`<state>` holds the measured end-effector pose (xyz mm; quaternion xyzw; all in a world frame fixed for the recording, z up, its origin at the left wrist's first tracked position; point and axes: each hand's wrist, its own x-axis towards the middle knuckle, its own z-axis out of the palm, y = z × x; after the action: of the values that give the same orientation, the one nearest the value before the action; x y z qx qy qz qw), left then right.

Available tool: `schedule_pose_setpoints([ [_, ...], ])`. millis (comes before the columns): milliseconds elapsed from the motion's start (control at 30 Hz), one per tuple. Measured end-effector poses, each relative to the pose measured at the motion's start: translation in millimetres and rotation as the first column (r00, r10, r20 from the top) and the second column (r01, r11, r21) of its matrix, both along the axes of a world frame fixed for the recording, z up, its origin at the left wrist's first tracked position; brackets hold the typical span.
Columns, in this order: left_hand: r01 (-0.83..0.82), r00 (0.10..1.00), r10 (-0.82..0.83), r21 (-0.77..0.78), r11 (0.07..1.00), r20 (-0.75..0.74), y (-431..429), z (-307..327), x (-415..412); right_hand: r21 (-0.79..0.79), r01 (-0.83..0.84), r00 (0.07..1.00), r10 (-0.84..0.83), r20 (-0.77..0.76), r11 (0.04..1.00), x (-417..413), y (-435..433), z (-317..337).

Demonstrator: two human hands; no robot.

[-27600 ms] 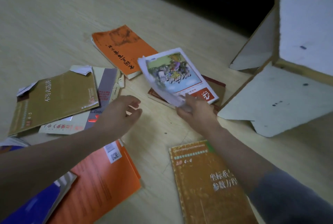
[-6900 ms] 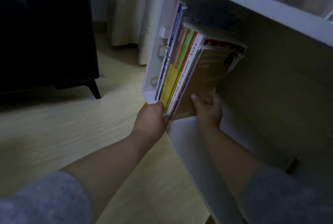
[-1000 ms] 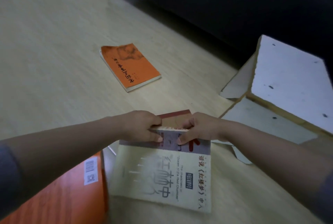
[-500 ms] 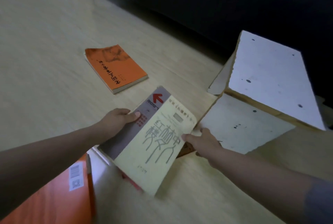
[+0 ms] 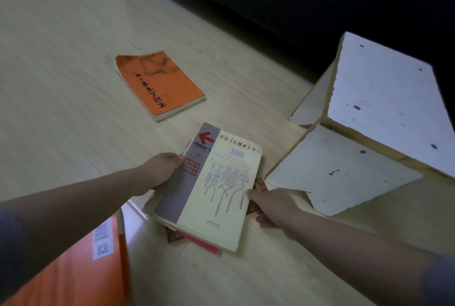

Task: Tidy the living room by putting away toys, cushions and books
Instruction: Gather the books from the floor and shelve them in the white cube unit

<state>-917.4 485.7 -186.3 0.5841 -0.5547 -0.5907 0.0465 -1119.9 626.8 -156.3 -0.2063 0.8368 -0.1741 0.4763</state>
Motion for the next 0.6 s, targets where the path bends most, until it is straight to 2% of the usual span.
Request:
schedule_pose_setpoints([
  [67,0.009,1.000,-0.008,0.045,0.999,-0.028,2,-3,0,-0.018,0.013,0.995,-0.011,0.097,1.000,12,-1,-2],
  [167,-0.015,0.998,0.020,0.082,0.996,-0.064,3,-6,1,-0.074,0.040,0.988,-0.029,0.150,0.996,26,-3,-3],
  [267,-0.088,0.987,0.108,0.160,0.983,-0.121,1,-5,1,-0.061,0.240,0.900,-0.198,0.388,0.969,33,-2,-2],
  [333,-0.110,0.976,0.148,0.221,0.969,-0.160,-1,-6,5,-0.038,0.294,0.843,-0.240,0.481,0.955,36,1,-2],
  [467,-0.018,0.985,0.066,0.286,0.958,-0.162,-4,-8,12,-0.026,0.268,0.829,-0.217,0.516,0.963,35,7,-6],
  [600,0.113,0.989,-0.098,0.146,0.983,-0.108,-8,-8,8,0.036,0.093,0.905,-0.099,0.414,0.995,30,6,-10],
])
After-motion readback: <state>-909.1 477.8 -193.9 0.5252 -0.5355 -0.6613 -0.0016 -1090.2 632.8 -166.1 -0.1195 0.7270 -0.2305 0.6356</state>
